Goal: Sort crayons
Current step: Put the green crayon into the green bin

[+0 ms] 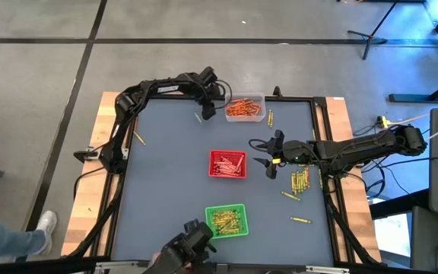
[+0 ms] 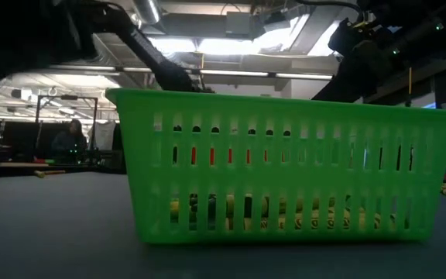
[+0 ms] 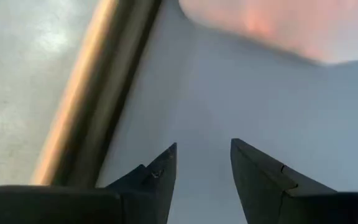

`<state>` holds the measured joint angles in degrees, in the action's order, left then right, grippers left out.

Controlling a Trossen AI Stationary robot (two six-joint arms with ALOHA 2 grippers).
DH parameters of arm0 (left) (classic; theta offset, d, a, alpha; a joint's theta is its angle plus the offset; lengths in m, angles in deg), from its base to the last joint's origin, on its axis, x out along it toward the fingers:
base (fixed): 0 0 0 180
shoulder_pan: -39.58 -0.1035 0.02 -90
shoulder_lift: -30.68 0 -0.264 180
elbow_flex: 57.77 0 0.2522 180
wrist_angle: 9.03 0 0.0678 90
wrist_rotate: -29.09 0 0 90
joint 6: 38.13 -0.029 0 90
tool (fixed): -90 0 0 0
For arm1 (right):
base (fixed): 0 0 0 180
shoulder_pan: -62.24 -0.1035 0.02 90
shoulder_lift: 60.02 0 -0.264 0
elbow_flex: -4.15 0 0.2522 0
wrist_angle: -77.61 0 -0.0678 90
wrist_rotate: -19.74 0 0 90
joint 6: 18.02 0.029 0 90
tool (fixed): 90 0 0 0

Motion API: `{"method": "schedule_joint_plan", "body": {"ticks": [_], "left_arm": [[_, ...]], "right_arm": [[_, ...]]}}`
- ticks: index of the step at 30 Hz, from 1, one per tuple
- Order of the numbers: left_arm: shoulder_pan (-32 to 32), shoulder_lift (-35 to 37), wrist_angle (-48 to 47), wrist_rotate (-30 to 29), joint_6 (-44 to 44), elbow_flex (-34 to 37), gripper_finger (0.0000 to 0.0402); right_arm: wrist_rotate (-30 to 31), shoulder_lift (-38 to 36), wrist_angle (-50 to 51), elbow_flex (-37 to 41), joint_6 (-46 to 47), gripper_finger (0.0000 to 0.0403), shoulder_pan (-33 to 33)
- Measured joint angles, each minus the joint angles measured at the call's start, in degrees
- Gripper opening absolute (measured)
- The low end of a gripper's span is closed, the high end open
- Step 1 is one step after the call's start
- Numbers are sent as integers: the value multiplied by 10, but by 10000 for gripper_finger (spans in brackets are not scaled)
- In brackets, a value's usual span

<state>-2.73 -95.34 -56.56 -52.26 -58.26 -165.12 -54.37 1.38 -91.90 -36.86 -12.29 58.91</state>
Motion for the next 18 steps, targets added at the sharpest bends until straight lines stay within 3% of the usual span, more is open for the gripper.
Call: {"method": "schedule_joint_plan", "body": {"ticks": [6,10,15,18], "left_arm": [[20,89,-132,-31,32,-8,136],[44,152,-194,-41,44,24,145],[61,224,-233,-70,11,136,150],[64,270,-218,-118,-38,222,150]], "right_arm": [[-4,0,2,0,-3,243,0],[-4,0,5,0,-2,243,0],[-10,0,7,0,-2,243,0],[-19,0,5,0,-4,243,0]]}}
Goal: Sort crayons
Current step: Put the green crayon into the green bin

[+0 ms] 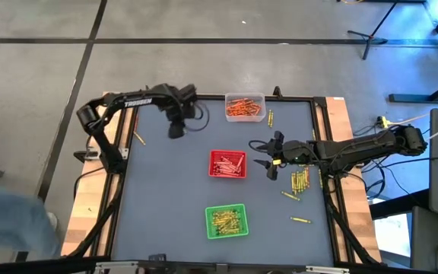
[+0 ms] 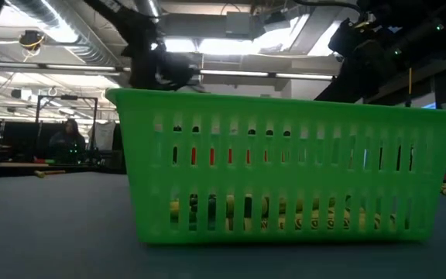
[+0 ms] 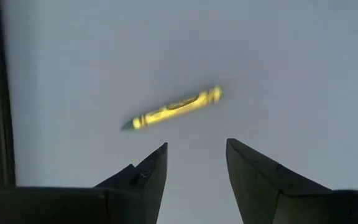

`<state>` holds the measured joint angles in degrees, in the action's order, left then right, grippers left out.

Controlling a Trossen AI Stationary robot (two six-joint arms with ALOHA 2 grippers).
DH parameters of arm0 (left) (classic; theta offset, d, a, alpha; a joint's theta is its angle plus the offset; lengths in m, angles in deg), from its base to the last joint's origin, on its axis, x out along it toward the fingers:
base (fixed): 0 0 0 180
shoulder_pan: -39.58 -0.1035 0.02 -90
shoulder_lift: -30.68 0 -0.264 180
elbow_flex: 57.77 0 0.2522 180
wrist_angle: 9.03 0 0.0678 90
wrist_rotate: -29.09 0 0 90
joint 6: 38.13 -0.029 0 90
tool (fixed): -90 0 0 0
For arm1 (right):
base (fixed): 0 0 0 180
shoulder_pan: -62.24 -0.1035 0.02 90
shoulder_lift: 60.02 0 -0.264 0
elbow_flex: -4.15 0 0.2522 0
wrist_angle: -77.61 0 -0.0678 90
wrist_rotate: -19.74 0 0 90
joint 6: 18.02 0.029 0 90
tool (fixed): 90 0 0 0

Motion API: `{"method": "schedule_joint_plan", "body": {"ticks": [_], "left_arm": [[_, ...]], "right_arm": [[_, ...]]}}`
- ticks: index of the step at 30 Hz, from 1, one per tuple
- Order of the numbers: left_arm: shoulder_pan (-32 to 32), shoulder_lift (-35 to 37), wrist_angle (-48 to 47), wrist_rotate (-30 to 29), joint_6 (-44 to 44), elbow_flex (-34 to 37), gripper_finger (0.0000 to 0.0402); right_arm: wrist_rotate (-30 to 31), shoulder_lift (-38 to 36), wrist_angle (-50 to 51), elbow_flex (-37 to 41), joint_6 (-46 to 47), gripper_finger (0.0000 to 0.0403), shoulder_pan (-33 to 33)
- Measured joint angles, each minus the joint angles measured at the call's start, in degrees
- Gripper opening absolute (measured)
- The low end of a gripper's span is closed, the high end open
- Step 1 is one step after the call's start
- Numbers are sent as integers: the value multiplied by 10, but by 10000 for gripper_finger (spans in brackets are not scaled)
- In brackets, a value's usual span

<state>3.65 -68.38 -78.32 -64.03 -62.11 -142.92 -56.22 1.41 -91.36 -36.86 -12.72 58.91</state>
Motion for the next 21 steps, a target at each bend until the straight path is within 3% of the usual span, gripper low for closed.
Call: {"method": "schedule_joint_plan", "body": {"ticks": [3,8,21], "left_arm": [[-4,11,36,-48,-93,70,150],[-4,8,92,-52,-212,118,150],[-17,12,120,-28,-292,196,146]], "right_arm": [[-11,0,-4,0,-11,243,0],[-12,0,-11,0,-13,243,0],[-10,0,-11,0,-27,243,0]]}}
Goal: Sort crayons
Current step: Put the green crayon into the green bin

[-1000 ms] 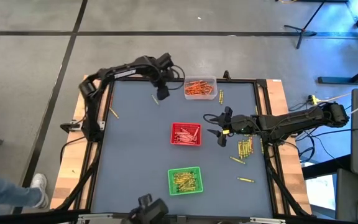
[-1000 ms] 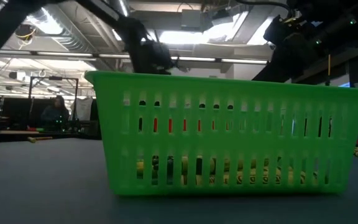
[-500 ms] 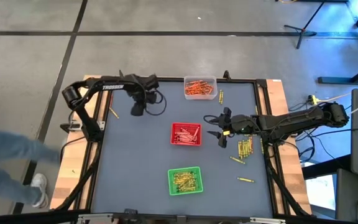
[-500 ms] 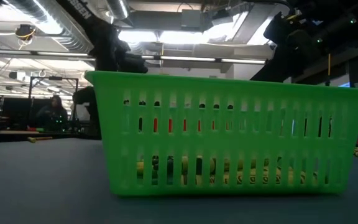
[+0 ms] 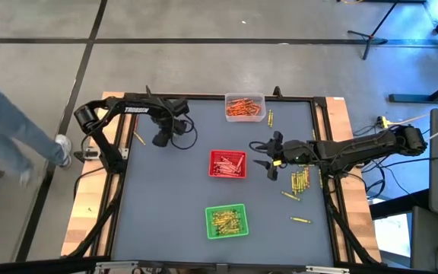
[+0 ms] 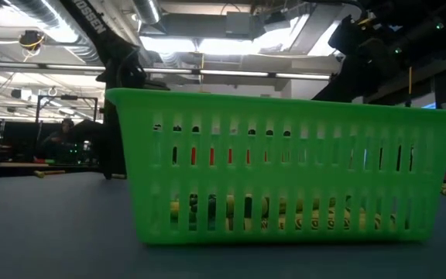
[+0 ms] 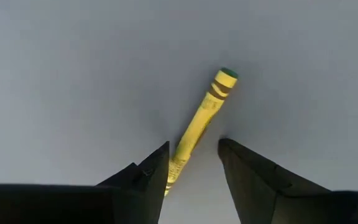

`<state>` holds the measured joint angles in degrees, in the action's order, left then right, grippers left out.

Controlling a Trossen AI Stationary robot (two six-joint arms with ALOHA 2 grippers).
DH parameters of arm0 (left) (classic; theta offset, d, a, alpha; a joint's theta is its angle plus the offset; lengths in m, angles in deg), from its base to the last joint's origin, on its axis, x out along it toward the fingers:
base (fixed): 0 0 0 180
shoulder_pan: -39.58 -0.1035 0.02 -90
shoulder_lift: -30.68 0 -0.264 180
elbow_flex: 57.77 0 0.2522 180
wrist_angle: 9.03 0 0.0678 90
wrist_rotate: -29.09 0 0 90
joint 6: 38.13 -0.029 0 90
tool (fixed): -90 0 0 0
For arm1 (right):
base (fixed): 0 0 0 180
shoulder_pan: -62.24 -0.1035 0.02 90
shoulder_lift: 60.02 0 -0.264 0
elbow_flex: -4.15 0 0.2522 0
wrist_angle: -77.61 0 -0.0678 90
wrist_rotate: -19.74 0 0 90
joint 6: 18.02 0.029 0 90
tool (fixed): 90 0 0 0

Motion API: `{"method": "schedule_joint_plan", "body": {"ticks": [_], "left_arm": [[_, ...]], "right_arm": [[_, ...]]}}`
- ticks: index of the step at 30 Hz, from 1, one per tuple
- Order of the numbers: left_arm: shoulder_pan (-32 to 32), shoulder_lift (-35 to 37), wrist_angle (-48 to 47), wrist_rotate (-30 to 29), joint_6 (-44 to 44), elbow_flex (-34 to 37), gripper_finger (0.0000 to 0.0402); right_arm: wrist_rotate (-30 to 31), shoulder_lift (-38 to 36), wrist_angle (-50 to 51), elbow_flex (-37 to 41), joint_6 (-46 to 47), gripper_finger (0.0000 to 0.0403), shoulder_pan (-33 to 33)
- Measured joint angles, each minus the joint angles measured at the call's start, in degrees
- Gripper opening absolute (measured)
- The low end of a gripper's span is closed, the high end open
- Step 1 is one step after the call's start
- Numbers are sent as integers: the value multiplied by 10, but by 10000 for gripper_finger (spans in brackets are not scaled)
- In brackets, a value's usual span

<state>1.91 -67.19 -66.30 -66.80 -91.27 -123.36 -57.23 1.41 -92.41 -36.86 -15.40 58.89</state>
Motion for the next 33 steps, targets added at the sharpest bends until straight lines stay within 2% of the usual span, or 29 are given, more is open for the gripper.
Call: {"method": "schedule_joint_plan", "body": {"ticks": [4,7,14,17,20,24,33], "left_arm": [[-1,0,10,25,37,5,122],[-3,-1,10,46,70,-1,89],[-2,-3,0,53,162,-16,13],[8,-5,-5,42,201,-28,5],[26,-6,-11,56,248,-50,11],[75,-6,-42,72,308,-86,14],[279,-5,-84,73,457,-189,15]], "right_arm": [[4,0,-9,0,-2,243,0],[4,0,-13,0,-9,243,0],[4,0,-13,0,-11,243,0],[3,0,-10,0,-11,243,0],[-1,0,-8,0,-11,243,0],[-2,0,-8,0,-11,243,0],[-13,0,-6,0,-13,243,0]]}}
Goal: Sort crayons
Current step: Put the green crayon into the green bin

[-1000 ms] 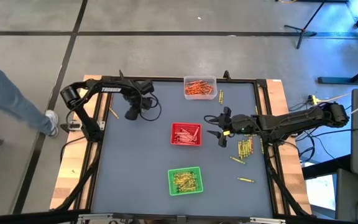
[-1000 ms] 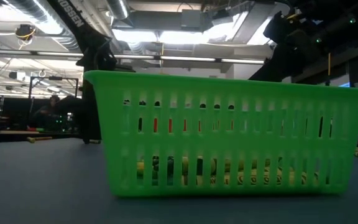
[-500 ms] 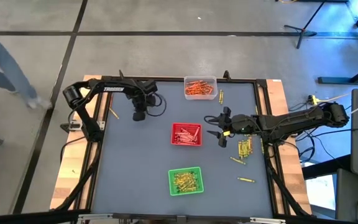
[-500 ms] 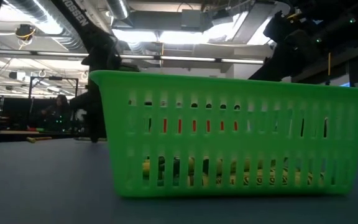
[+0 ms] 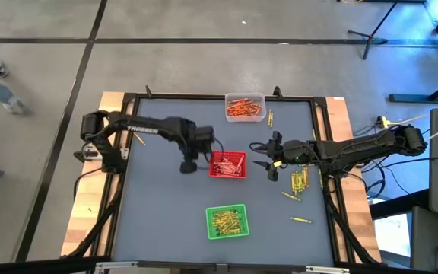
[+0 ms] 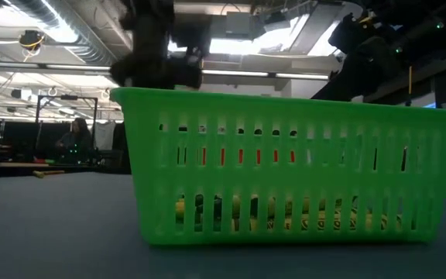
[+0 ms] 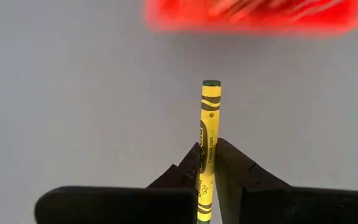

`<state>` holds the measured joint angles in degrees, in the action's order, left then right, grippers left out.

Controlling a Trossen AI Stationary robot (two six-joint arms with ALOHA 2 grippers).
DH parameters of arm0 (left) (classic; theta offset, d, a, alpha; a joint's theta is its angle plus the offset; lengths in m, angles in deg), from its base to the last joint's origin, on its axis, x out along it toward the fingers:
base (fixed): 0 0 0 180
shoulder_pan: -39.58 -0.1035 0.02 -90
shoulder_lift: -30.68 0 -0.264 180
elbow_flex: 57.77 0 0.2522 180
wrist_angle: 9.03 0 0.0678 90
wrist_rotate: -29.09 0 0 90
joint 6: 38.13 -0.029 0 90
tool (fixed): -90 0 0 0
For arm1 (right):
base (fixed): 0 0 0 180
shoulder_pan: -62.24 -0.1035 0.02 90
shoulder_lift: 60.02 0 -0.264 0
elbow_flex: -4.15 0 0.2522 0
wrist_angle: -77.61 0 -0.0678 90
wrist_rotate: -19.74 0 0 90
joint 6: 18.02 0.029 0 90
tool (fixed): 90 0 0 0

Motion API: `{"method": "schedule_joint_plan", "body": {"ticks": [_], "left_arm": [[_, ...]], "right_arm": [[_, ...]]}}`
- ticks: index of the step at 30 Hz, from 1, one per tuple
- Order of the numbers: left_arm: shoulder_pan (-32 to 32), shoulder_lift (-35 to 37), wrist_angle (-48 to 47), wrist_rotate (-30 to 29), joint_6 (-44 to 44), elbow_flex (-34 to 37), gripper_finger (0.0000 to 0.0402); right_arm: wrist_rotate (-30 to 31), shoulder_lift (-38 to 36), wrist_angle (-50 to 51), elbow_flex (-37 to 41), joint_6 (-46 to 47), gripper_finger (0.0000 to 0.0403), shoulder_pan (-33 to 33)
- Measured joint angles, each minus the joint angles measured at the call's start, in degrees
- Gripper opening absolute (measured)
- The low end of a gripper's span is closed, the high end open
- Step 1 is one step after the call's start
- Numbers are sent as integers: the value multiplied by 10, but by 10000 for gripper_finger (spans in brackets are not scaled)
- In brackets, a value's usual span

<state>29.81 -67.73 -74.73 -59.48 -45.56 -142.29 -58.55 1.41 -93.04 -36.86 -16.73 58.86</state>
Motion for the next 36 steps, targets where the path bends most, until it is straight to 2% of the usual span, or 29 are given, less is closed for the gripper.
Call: {"method": "schedule_joint_plan", "body": {"ticks": [5,11,19,22,28,33,36], "left_arm": [[114,1,15,-2,72,-64,15],[223,1,117,-4,163,-84,15],[319,-55,283,-8,223,-84,15],[340,-84,338,-3,223,-84,15],[351,-118,384,-24,223,-84,15],[347,-135,407,-38,206,-84,17],[338,-138,415,-30,217,-84,33]], "right_arm": [[-15,0,-1,0,-1,243,0],[-31,0,-3,0,14,243,-13],[-32,0,-40,0,52,243,-113],[-19,0,-48,0,76,243,-157],[32,0,-45,0,103,243,-232],[16,0,-42,0,128,243,-280],[12,0,-17,0,160,243,-304]]}}
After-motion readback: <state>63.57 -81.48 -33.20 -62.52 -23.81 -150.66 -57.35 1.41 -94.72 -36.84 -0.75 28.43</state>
